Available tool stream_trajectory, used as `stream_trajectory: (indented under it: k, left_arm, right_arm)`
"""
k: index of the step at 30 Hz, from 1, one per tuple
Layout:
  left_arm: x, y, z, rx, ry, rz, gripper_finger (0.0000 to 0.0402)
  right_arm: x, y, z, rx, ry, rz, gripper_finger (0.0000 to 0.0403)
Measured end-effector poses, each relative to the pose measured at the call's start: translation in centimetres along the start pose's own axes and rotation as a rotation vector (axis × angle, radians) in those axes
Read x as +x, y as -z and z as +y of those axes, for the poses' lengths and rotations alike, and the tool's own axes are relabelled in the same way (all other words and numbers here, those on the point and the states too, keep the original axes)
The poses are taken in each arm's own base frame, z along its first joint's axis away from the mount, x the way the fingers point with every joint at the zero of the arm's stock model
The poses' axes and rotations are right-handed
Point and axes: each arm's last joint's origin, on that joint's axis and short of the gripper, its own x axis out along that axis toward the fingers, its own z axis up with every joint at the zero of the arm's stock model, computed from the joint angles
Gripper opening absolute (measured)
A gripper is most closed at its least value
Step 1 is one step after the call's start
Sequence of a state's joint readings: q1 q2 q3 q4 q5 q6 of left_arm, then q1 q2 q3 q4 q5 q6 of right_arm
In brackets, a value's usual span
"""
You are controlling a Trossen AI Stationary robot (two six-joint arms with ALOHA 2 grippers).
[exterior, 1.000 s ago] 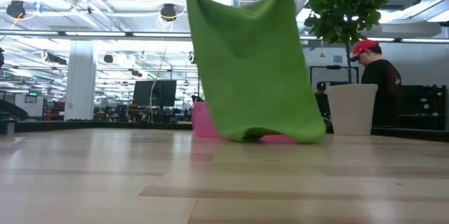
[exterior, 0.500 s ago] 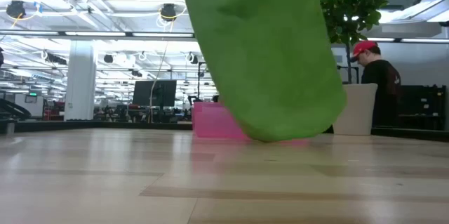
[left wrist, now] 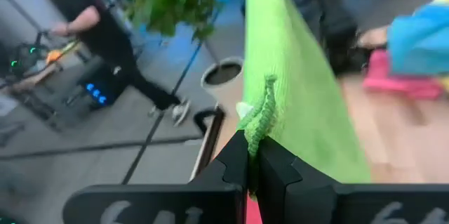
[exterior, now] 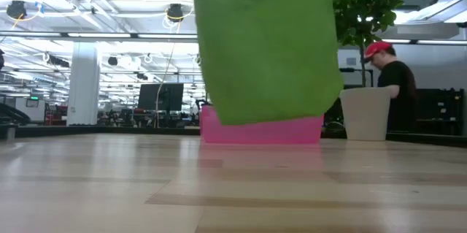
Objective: Fold microfiber towels
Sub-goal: Fold the green microfiber cloth
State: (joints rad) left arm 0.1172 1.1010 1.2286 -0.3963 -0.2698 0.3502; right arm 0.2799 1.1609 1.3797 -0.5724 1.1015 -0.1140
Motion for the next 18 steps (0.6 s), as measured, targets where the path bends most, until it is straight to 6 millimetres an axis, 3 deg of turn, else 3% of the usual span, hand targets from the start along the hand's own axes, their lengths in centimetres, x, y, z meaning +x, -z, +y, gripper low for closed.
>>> stream_trajectory:
  k: [5, 9, 18]
  left_arm:
    - [1.9, 1.1, 0.9, 0.056, -0.109, 0.104, 0.0002]
    - [2.7, 1.7, 0.9, 0.031, -0.085, 0.144, 0.0003]
    - [2.1, 2.6, -2.1, -0.114, 0.173, 0.258, 0.0001]
  right_arm:
    - [1.3, 0.2, 0.3, -0.018, 0.042, 0.030, 0.0006]
    - [1.4, 0.3, 1.5, -0.050, 0.021, 0.038, 0.0006]
    - [-1.9, 2.0, 6.1, -0.005, -0.150, 0.072, 0.0006]
